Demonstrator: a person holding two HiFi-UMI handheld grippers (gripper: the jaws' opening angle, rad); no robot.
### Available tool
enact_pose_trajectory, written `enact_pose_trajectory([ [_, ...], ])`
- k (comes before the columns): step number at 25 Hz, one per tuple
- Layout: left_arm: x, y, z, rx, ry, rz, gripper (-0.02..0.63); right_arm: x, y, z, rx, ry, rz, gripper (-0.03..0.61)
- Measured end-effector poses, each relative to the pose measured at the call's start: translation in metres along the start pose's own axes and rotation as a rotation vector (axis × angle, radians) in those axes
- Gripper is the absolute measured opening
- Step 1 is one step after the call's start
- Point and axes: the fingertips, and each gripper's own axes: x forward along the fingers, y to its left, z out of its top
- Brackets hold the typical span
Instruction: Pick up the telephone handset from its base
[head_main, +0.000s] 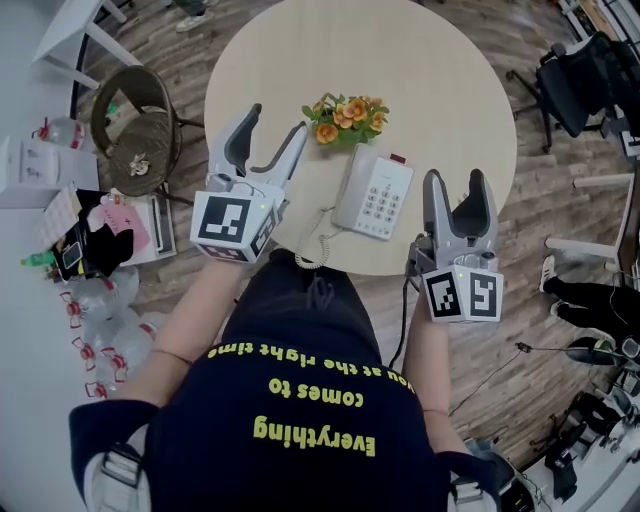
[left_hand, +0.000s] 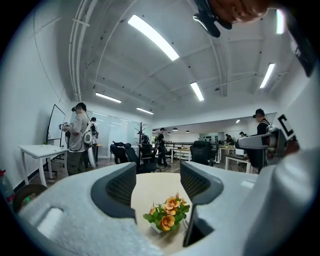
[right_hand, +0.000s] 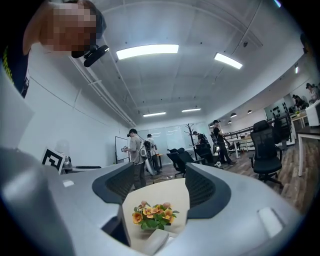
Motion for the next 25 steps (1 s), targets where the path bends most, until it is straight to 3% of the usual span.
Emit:
enact_pose_trajectory([
  [4,0.015,-0.002,-0.005,-0.002,0.015,-0.028,0.276,0.015,0.001,-0.008,0.005,0.025,0.007,0.321],
  [9,0.032,0.001,-0.009,-0.066,0.008,-0.083,0.282,0.027,-0.003,-0.025,0.040,0.061,-0.042,0.319],
  [19,0.053,0.009,-0.029,-0.066,0.056,-0.177,0.298,0.041,-0.003,-0.082,0.118,0.186,-0.142,0.321],
  [25,0.059,0.018,-0.046,-0.072,0.093,-0.190,0.298,0.048,-0.002,-0.118,0.130,0.261,-0.175,0.321],
])
